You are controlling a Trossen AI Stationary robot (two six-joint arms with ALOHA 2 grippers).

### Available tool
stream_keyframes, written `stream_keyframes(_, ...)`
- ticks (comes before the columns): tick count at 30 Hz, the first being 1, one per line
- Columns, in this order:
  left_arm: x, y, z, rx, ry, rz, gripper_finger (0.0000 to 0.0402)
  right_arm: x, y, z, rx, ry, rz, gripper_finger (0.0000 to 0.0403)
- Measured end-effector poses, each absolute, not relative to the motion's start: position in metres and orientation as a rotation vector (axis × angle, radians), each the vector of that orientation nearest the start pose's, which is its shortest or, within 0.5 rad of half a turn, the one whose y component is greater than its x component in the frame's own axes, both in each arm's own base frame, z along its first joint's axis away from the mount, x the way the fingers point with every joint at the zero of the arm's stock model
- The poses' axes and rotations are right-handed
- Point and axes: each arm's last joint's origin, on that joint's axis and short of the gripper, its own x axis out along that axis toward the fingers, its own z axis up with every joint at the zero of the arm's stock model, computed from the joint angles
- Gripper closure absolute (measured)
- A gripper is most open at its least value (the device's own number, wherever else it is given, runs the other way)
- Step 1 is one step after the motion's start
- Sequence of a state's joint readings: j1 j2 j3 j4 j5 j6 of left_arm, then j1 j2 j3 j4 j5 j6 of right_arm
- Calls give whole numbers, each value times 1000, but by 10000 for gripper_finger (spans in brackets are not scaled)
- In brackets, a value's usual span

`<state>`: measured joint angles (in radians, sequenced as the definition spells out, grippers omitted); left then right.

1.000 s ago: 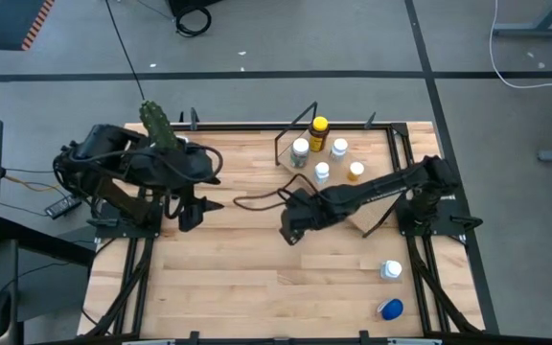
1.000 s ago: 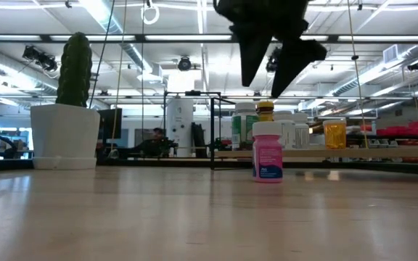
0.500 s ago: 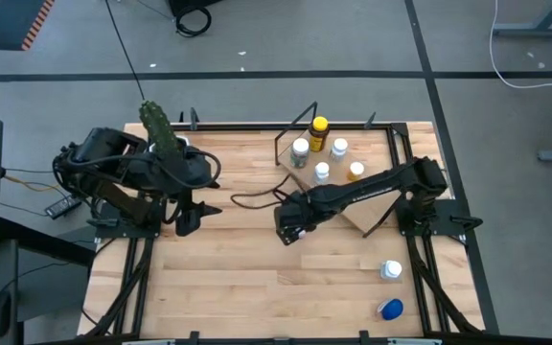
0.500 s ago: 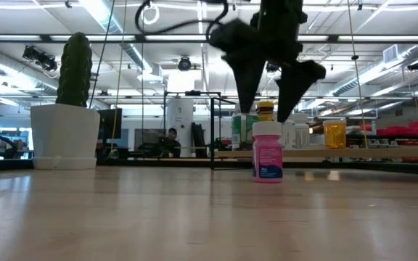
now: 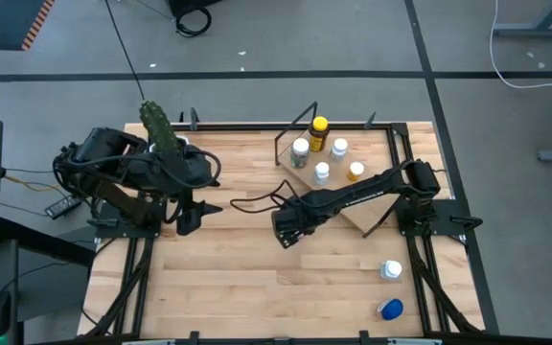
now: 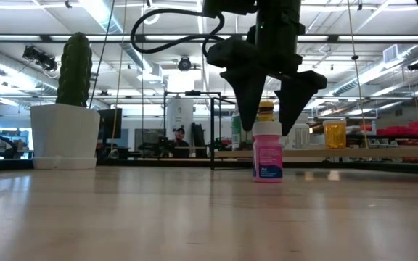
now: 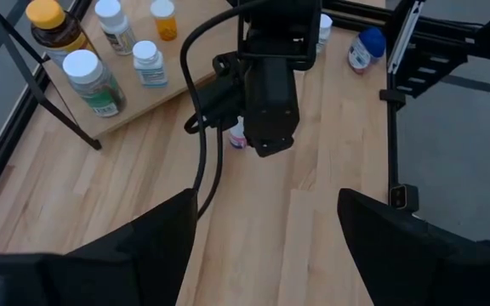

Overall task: Pick and place medicine bottles onto shelf by color
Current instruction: Put the pink medicine bottle on the shelf

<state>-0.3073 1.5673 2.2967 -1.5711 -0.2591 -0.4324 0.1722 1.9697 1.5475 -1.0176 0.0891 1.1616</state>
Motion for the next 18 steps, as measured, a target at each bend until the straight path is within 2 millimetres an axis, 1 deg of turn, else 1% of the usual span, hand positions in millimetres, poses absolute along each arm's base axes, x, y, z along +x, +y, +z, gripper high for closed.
stream_keyframes(7, 217, -61, 504, -171, 798, 131, 113, 378, 63, 205, 765, 1266, -751, 118)
stream_keyframes(15, 217, -61, 504, -171, 798, 131, 113, 377, 63, 205, 740, 1278, -744, 193)
stream_keyframes(18, 217, -61, 504, -171, 798, 131, 113, 372, 62, 212, 707, 1302, -731, 222)
